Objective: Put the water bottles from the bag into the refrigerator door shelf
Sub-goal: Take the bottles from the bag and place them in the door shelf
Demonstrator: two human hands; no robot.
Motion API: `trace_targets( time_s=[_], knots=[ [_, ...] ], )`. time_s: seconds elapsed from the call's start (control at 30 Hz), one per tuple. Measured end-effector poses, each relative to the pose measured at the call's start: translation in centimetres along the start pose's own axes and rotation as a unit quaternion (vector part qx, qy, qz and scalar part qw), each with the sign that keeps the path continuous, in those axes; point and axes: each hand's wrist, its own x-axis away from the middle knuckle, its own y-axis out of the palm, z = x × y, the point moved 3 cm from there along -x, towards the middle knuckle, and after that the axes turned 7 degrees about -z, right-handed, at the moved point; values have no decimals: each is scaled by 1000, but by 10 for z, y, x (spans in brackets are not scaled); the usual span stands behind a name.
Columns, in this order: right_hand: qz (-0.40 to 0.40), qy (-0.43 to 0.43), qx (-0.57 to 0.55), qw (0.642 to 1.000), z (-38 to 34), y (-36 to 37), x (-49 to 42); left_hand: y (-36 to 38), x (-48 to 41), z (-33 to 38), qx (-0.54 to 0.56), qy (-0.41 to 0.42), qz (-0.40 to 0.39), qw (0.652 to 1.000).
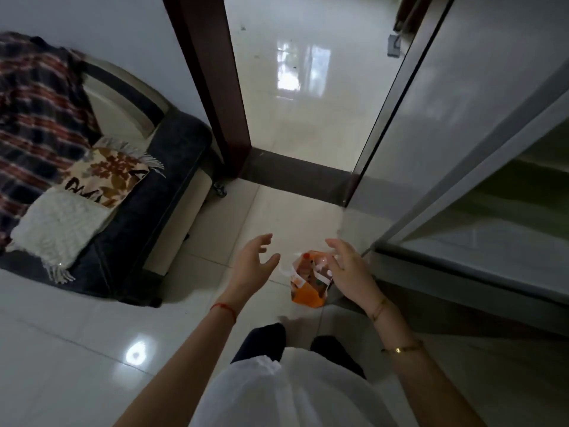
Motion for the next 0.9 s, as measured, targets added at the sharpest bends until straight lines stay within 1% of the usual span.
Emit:
trace_targets(
  time_s=[0.1,0.2,0.27,0.33,0.4,0.5,0.57,0.7,0.9],
  knots=[
    [-29,57,2,998,15,21,-31,9,-33,-31,97,-90,-49,990],
    [-43,103,-4,994,37,37,-61,26,-67,-61,181,-175,-89,964],
    [-54,140,1,989,57,46,-79,41,-88,-81,229,-226,-100,942],
    [-67,168,2,984,83,57,-100,58,-108,-103,263,-264,-112,921],
    [-70,177,2,982,114,72,-123,78,-129,-128,286,-294,-129,903],
    [-77,188,4,979,177,103,-161,111,-159,-171,324,-350,-132,869],
    [-82,213,6,973,217,125,-185,136,-178,-199,340,-376,-138,851],
    [-95,254,23,962,265,162,-224,188,-219,-249,361,-403,-133,830],
    [-66,263,-3,962,344,221,-290,260,-284,-319,405,-427,-136,797]
  ],
)
